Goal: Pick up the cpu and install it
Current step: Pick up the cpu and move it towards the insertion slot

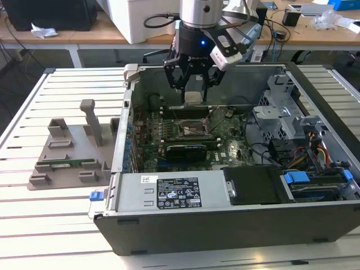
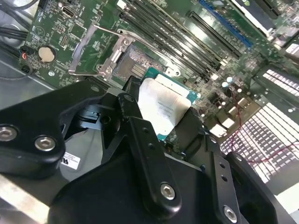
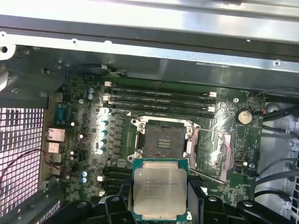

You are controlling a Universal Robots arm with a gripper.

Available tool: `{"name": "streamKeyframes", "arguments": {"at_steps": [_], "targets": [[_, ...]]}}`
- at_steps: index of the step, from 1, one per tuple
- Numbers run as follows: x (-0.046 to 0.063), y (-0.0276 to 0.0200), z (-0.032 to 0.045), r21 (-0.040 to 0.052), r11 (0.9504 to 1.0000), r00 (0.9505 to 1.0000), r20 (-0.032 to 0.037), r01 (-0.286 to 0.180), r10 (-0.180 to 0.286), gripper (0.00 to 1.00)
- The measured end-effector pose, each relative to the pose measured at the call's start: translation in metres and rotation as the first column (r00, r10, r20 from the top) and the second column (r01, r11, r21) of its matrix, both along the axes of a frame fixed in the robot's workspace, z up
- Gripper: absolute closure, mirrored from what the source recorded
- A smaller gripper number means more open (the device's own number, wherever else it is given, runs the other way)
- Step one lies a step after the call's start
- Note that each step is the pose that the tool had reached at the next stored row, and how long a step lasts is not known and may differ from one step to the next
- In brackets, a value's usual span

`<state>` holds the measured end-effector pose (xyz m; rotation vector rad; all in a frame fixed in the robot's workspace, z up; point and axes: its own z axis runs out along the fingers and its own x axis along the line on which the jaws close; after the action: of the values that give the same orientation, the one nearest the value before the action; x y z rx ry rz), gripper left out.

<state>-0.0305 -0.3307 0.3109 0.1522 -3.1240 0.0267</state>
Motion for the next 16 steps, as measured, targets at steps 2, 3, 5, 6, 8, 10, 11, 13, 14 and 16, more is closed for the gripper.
{"name": "streamKeyframes", "arguments": {"at_steps": [2,3,5,6,8,10,11,13,14,16], "targets": [[0.002,0.0009,-0.0035,0.0000,1.0000,1.0000,-0.0001,0.000,0.000,0.45],[0.003,0.0013,-0.0053,0.0000,1.0000,1.0000,-0.0001,0.000,0.000,0.45],[0.006,0.0022,-0.0093,0.0001,1.0000,1.0000,-0.0001,0.000,0.000,0.45],[0.008,0.0028,-0.0125,0.0000,1.0000,1.0000,-0.0002,0.000,0.000,0.45],[0.011,0.0035,-0.0164,0.0000,1.0000,1.0000,-0.0002,0.000,0.000,0.45],[0.013,0.0039,-0.0205,-0.0002,1.0000,1.0000,-0.0003,0.000,0.000,0.45],[0.015,0.0042,-0.0246,0.0000,1.0000,1.0000,-0.0002,0.000,0.000,0.45],[0.017,0.0044,-0.0284,-0.0001,1.0000,1.0000,-0.0002,0.000,0.000,0.45],[0.017,0.0045,-0.0296,-0.0001,1.0000,1.0000,-0.0002,0.000,0.000,0.45],[0.017,0.0045,-0.0298,-0.0002,1.0000,1.0000,-0.0002,0.000,0.000,0.45]]}}
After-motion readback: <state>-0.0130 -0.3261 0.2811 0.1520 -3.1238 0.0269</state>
